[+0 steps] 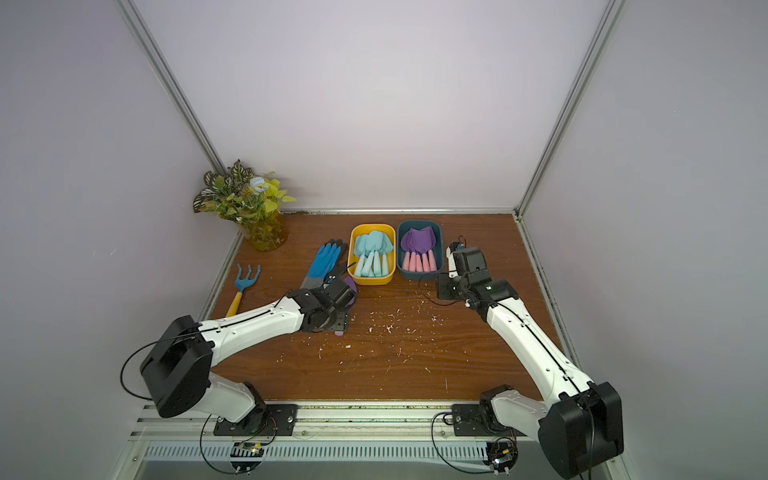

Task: Sort the small shovels by color and place them into the storage box
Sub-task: Pick up the shovel from the center of the board.

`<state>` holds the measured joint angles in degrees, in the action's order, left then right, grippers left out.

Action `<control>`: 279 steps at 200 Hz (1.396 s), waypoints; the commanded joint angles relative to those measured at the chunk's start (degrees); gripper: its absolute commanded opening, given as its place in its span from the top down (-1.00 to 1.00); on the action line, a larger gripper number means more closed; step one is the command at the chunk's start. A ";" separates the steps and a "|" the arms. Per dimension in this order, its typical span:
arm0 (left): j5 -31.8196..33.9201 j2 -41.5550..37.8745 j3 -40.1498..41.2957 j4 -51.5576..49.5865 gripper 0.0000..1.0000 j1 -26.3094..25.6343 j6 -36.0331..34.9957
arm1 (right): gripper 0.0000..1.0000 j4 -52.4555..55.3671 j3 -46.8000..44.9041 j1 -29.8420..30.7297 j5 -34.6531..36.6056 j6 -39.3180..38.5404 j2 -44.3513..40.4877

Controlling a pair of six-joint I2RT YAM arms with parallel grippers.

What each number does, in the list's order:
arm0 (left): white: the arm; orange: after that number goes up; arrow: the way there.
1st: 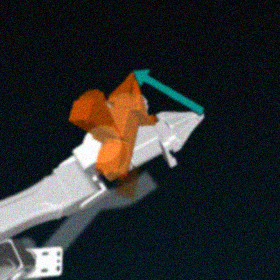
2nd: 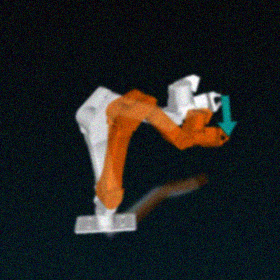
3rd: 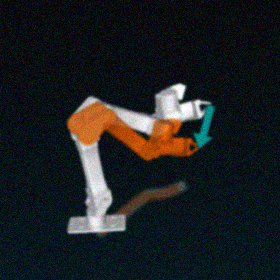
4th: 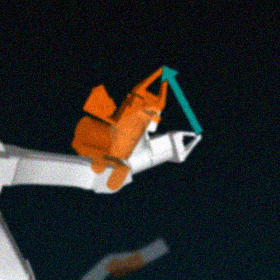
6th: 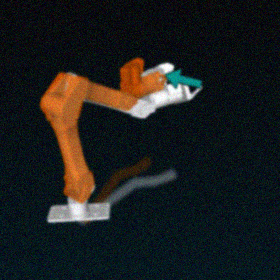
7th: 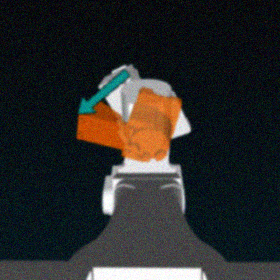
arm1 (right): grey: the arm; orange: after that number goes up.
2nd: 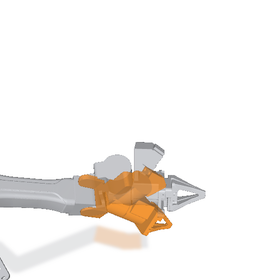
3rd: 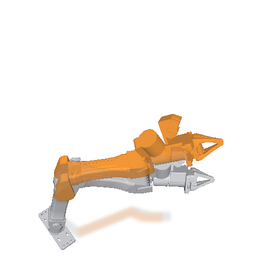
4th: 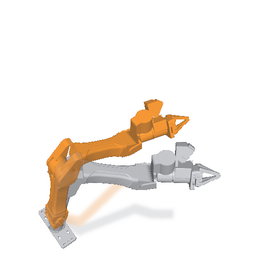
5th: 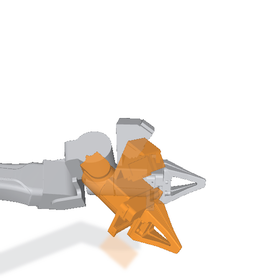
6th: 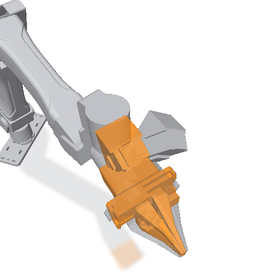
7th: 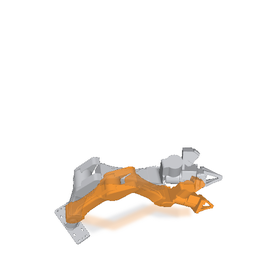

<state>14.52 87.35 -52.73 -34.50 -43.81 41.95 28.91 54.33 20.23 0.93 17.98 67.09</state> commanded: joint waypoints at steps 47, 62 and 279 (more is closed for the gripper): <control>-1.45 5.10 -1.82 0.25 -0.28 -0.58 -1.85 | 0.00 -2.03 -0.44 -0.19 -1.25 -0.33 -0.91; -1.86 5.94 -2.10 0.74 -0.28 -0.57 -2.22 | 0.00 -2.01 -0.44 -0.16 -1.19 -0.37 -0.94; -3.03 6.38 -1.81 1.05 0.70 -0.58 -3.86 | 0.04 -2.63 -0.60 -0.19 -2.20 -0.07 -0.47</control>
<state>12.47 95.11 -54.15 -32.05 -43.90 38.76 27.55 53.67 20.16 -0.36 18.00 67.11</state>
